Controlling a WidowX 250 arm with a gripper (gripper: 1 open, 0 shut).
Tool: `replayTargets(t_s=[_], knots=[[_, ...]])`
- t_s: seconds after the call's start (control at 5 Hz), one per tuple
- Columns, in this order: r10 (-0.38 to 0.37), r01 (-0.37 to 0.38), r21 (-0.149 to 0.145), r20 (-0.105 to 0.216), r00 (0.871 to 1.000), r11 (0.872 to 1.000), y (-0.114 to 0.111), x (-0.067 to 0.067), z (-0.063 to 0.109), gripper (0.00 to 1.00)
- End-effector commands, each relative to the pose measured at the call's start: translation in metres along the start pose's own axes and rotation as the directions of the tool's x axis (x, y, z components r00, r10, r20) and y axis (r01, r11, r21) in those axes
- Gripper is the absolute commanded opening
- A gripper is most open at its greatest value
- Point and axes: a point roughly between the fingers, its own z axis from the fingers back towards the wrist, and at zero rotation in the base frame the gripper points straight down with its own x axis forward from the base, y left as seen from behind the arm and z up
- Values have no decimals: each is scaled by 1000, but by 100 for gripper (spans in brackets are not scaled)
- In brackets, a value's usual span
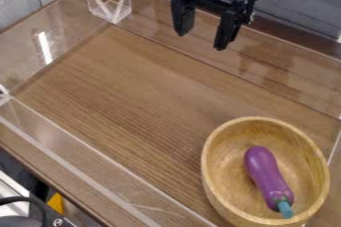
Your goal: Remove the purple eggplant from inside the brown bowl and put it on the table
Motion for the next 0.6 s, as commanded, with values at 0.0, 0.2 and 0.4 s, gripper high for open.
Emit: replayTargets(t_s=[0.0,0.2,0.4], knots=[[8,-8,-1,-16,1000,1000,-1,-3,-6,100],[48,-49,-22,-36,998,999,-20,-15,-8,100],[88,-90,-42,-51,995,995,-40,-24,-9,100]])
